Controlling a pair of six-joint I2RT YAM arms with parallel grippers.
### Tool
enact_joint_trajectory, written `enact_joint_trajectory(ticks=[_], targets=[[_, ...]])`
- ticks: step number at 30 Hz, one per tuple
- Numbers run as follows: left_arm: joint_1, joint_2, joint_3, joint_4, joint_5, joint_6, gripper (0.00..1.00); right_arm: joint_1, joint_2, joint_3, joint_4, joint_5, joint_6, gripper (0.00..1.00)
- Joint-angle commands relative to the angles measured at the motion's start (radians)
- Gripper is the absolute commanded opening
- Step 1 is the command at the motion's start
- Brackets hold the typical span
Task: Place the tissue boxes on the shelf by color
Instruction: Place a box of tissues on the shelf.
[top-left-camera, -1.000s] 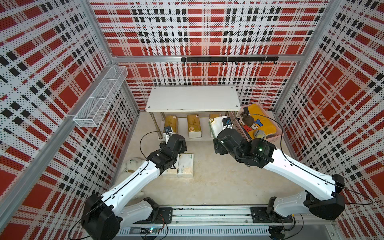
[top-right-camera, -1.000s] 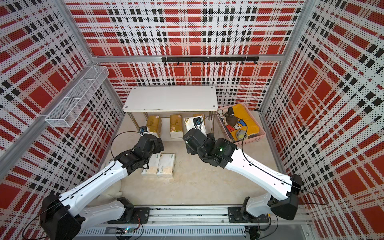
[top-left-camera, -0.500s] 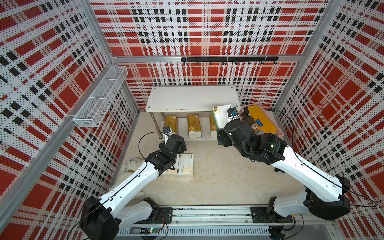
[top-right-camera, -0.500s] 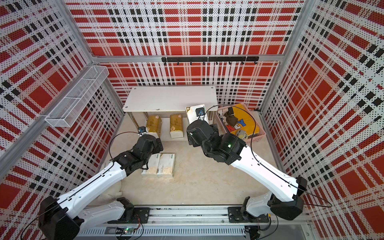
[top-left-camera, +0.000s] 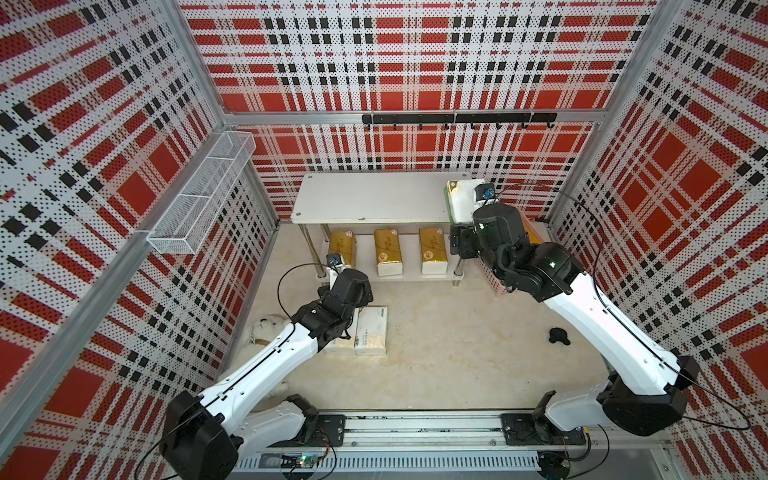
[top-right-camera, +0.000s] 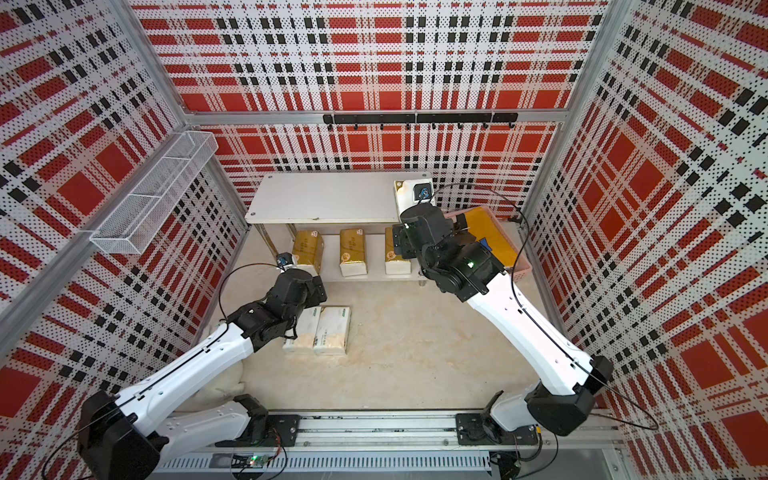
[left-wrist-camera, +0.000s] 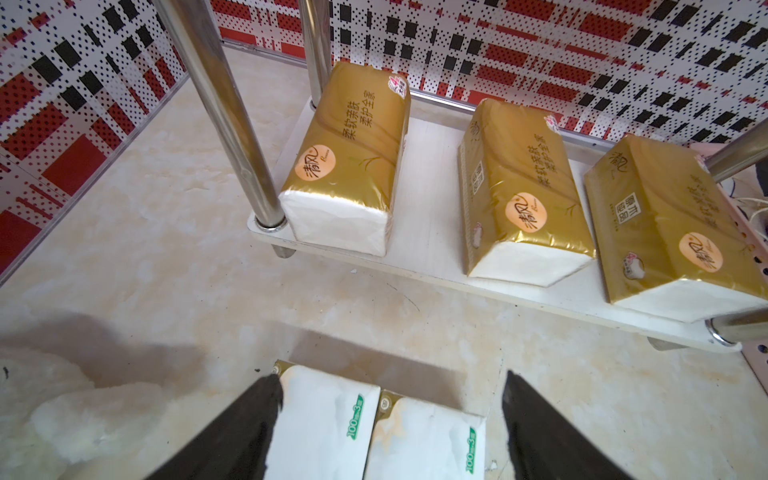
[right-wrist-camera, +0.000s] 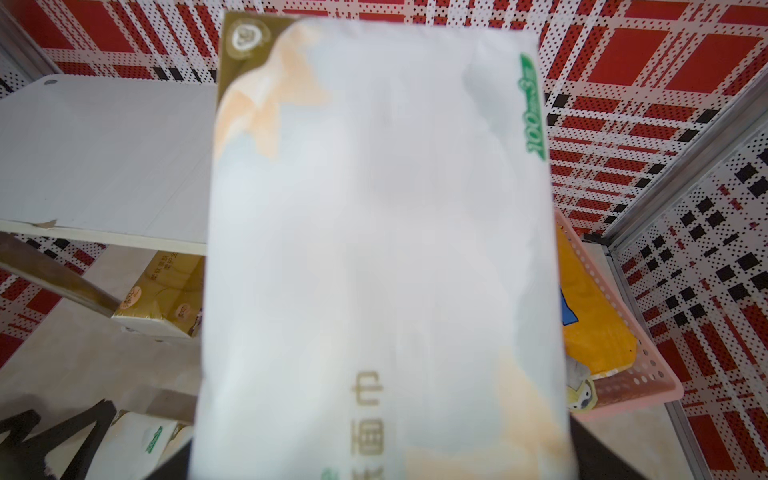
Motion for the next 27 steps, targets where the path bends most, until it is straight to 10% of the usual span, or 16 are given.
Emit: enact_joint_trajectory(ticks=[1, 27], targets=[[-0.008, 0.009, 0.021, -0.01, -0.021, -0.007, 0.87, -0.03, 0.059, 0.039, 0.083, -0.06, -0.043, 0.86], [-0.005, 0.016, 0.019, -0.039, -0.039, -0.017, 0.87, -0.18, 0.257, 0.24, 0.14, -0.23, -0.035, 0.87]])
